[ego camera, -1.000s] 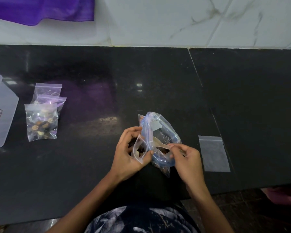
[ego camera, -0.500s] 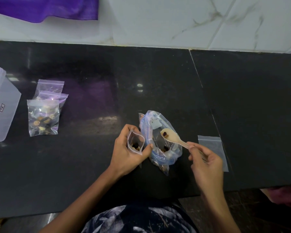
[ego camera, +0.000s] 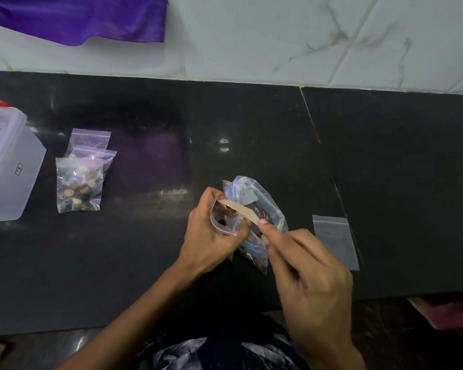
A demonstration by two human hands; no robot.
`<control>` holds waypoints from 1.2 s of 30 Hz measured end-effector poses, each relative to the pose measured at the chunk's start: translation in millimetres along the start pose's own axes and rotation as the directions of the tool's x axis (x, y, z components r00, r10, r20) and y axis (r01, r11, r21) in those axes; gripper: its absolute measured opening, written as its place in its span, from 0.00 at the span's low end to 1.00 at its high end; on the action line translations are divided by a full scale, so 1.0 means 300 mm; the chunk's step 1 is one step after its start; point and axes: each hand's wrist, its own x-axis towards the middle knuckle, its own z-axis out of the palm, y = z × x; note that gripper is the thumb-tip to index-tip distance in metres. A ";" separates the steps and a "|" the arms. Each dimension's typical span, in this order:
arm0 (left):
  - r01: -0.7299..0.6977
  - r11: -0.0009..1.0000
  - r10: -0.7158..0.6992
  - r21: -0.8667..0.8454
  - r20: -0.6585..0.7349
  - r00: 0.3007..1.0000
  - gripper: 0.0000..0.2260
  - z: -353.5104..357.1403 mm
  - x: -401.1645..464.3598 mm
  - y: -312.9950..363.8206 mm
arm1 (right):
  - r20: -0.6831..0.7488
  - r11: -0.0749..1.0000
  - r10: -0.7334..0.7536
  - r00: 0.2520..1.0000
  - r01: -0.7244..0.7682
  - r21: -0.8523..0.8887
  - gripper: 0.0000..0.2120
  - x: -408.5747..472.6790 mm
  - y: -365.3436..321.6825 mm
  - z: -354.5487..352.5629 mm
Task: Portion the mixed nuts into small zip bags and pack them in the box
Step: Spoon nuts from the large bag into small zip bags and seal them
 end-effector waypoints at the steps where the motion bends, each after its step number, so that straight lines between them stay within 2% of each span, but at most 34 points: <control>1: -0.002 1.000 0.002 -0.001 0.003 1.000 0.17 -0.002 -0.001 0.001 | -0.007 1.000 -0.024 1.000 0.024 -0.010 0.14 -0.005 0.003 0.000; 7: -0.010 1.000 0.010 -0.015 0.002 1.000 0.18 -0.003 -0.015 0.028 | -0.045 0.995 -0.101 0.994 0.101 -0.004 0.14 -0.029 0.012 0.012; 18: -0.001 0.998 0.005 0.059 -0.058 0.998 0.21 -0.004 -0.034 0.041 | -0.129 0.998 -0.036 0.991 0.042 0.046 0.10 -0.029 0.006 0.021; 20: 0.020 0.996 -0.013 0.087 -0.090 0.996 0.22 -0.008 -0.036 0.044 | -0.172 0.987 0.117 0.978 -0.094 0.134 0.08 -0.013 0.017 0.003; 22: 0.047 0.993 -0.036 0.108 -0.107 0.994 0.25 -0.020 -0.038 0.048 | -0.146 0.901 0.407 0.902 -0.370 0.228 0.04 0.018 0.063 -0.001; 24: 0.092 0.991 -0.082 0.099 -0.101 0.992 0.29 -0.039 -0.039 0.056 | -0.017 0.787 0.599 0.800 -0.585 0.194 0.02 0.035 0.133 0.020; 26: 0.136 0.989 -0.132 0.062 -0.066 0.989 0.31 -0.059 -0.036 0.065 | 0.107 0.749 0.649 0.753 -0.657 0.087 0.01 0.034 0.188 0.058; 29: 0.164 0.986 -0.164 0.008 -0.010 0.986 0.28 -0.085 -0.028 0.084 | 0.201 0.776 0.629 0.750 -0.620 -0.114 0.03 0.023 0.215 0.105; 31: 0.184 0.983 -0.184 -0.026 -0.003 0.983 0.24 -0.100 -0.030 0.104 | 0.245 0.773 0.633 0.734 -0.578 -0.262 0.11 0.020 0.204 0.112; 33: 0.232 0.969 -0.233 -0.081 0.002 0.973 0.18 -0.116 -0.028 0.117 | 0.169 0.753 0.601 0.781 -0.483 -0.447 0.19 0.026 0.175 0.098; 34: 0.272 0.956 -0.273 -0.112 0.007 0.962 0.16 -0.124 -0.024 0.120 | 0.105 0.768 0.543 0.833 -0.442 -0.463 0.21 0.035 0.149 0.085; 35: 0.316 0.937 -0.317 -0.146 0.015 0.948 0.15 -0.131 -0.020 0.124 | 0.071 0.817 0.478 0.876 -0.414 -0.401 0.21 0.047 0.119 0.073; 36: 0.359 0.916 -0.360 -0.179 0.027 0.932 0.12 -0.139 -0.015 0.124 | 0.084 0.876 0.439 0.895 -0.405 -0.261 0.20 0.062 0.090 0.065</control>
